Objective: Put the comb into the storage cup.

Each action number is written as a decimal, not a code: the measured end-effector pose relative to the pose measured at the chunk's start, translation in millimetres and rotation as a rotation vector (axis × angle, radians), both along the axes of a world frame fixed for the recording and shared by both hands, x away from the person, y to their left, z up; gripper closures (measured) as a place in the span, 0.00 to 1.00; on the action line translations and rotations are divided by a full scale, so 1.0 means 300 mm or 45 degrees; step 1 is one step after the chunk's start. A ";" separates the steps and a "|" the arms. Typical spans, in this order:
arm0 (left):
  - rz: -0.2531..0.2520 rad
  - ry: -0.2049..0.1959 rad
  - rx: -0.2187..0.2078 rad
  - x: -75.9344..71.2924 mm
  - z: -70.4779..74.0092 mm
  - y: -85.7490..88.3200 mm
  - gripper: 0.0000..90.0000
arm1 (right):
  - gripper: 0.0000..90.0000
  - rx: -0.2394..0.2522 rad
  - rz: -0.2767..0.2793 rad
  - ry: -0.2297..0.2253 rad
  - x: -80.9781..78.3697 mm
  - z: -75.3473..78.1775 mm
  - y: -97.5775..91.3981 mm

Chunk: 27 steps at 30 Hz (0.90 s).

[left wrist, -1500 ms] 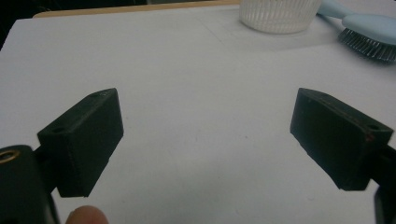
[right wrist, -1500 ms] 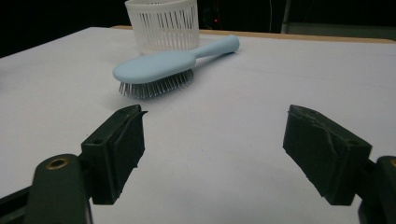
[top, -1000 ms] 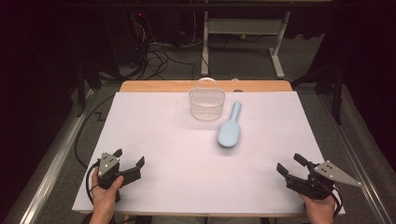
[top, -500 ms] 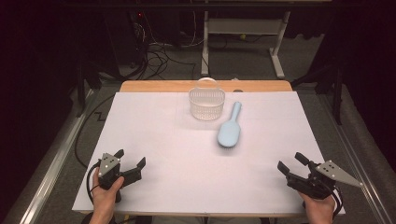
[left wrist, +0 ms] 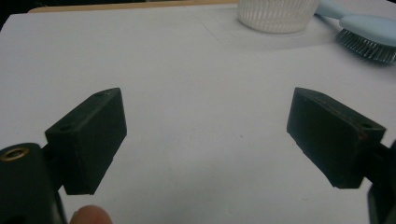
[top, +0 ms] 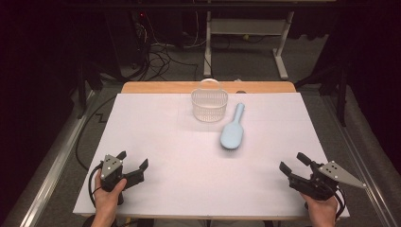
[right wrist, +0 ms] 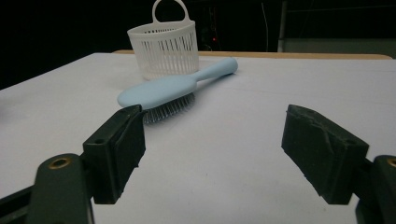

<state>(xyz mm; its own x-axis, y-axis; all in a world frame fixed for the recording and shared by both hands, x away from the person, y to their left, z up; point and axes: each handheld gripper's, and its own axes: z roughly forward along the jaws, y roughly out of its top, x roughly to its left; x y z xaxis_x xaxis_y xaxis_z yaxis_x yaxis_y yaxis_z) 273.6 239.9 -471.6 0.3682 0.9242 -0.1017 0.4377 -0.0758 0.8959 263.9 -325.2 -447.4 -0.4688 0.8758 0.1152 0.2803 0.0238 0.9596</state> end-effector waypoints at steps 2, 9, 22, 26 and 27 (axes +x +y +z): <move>-0.001 -0.005 -0.001 -0.002 0.001 0.000 0.14 | 0.25 -0.005 0.002 0.000 0.003 0.001 0.006; 0.005 -0.008 0.002 -0.004 0.002 0.001 0.14 | 0.27 -0.021 0.004 -0.014 0.011 0.006 0.024; 0.004 -0.005 0.004 -0.001 0.000 0.001 0.14 | 0.26 -0.036 0.003 -0.015 0.034 0.000 0.047; 0.003 -0.004 -0.002 -0.002 0.002 0.003 0.15 | 0.25 -0.025 -0.021 -0.010 0.040 -0.003 0.041; 0.004 -0.007 -0.004 -0.003 0.003 0.003 0.15 | 0.26 -0.015 -0.021 -0.009 0.042 -0.002 0.040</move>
